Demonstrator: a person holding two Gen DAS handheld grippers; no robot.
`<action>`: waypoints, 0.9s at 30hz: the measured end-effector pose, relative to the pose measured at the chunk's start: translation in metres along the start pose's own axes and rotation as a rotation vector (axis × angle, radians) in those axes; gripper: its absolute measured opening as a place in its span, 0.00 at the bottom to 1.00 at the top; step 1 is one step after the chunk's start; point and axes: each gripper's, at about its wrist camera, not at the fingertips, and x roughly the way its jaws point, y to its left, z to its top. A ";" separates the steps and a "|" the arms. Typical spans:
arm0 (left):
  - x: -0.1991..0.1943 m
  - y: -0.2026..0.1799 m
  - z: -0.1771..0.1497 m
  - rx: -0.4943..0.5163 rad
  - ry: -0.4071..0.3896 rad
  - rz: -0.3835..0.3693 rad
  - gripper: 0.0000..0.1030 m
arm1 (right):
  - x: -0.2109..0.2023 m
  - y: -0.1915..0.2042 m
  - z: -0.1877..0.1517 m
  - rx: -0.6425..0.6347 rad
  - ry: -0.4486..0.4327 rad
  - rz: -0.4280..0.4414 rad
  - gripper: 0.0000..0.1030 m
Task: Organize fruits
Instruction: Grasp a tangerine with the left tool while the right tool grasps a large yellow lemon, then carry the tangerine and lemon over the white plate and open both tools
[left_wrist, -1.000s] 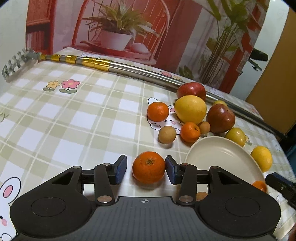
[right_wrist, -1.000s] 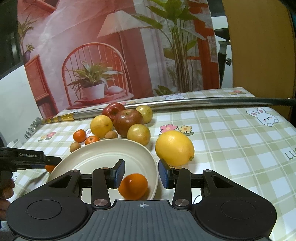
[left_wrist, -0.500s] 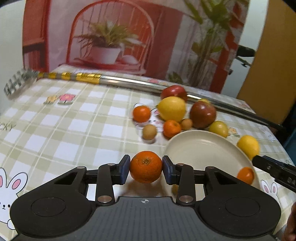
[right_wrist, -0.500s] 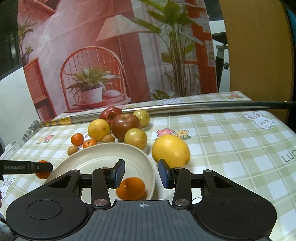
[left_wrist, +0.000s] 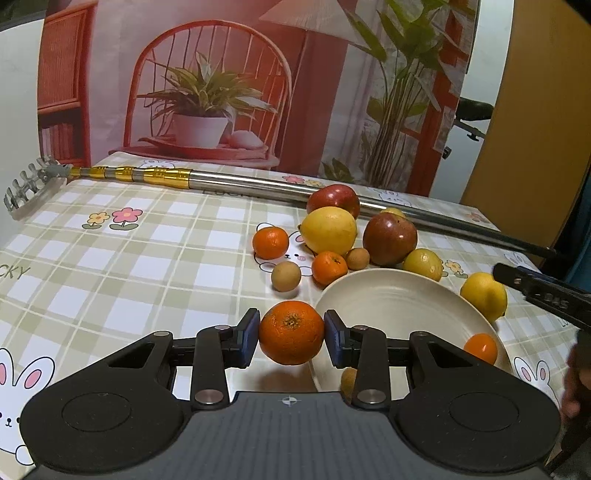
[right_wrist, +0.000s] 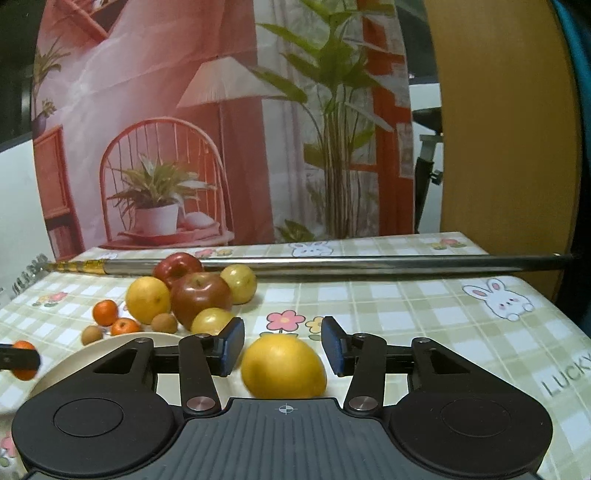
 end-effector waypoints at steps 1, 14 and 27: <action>-0.001 0.000 0.000 0.000 -0.003 -0.001 0.39 | 0.005 -0.001 0.000 -0.002 0.007 0.008 0.44; 0.004 -0.006 -0.002 0.030 0.003 0.001 0.39 | 0.032 -0.020 -0.015 0.129 0.122 0.083 0.55; -0.001 -0.006 -0.003 0.037 -0.001 -0.005 0.39 | 0.032 -0.025 -0.017 0.167 0.146 0.117 0.54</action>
